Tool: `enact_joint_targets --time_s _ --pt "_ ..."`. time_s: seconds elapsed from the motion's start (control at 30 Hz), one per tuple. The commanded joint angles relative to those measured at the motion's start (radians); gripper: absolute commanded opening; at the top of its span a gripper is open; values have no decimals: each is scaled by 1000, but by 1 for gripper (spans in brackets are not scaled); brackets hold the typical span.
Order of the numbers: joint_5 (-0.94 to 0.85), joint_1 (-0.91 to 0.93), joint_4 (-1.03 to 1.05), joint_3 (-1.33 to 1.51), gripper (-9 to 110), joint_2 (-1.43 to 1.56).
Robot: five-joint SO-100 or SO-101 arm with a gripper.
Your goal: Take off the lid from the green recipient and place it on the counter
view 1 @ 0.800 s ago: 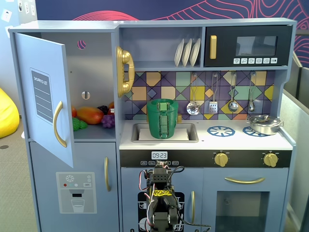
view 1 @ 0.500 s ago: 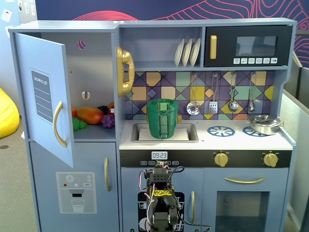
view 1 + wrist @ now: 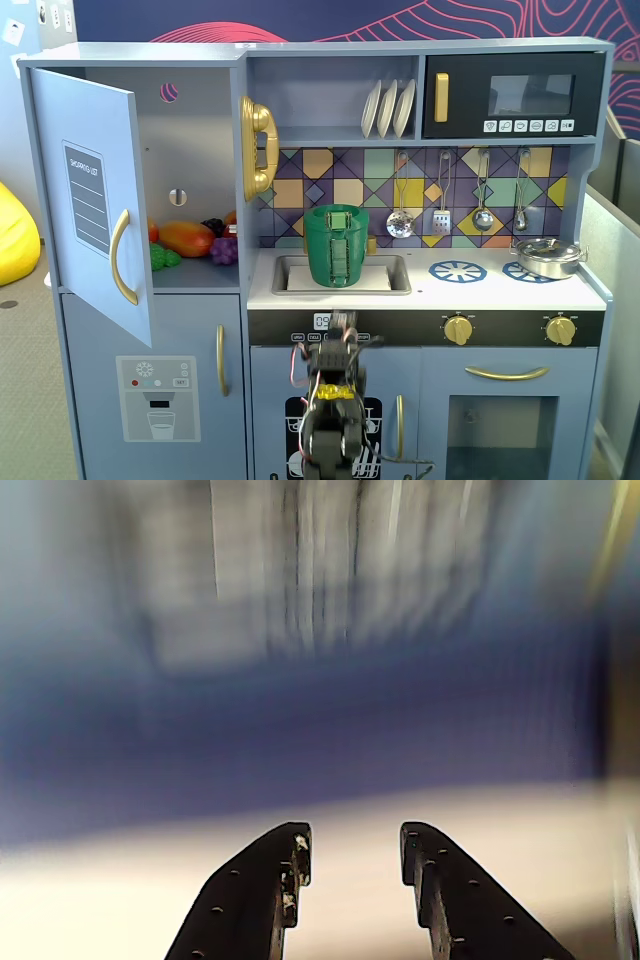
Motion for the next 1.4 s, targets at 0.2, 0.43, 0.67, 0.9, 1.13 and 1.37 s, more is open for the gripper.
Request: enact_joint_targets --time_s 0.2,0.43,0.67,0.9,1.13,1.37 --pt "-110 -6 -319 -653 14 -301" --pt "-112 41 -554 -730 32 -383" --pt "-135 52 -626 -810 38 -477" --pt "-160 57 -672 -894 36 -592" --pt "-181 46 -701 -976 35 -713" --pt "-192 29 -726 -1068 33 -822"
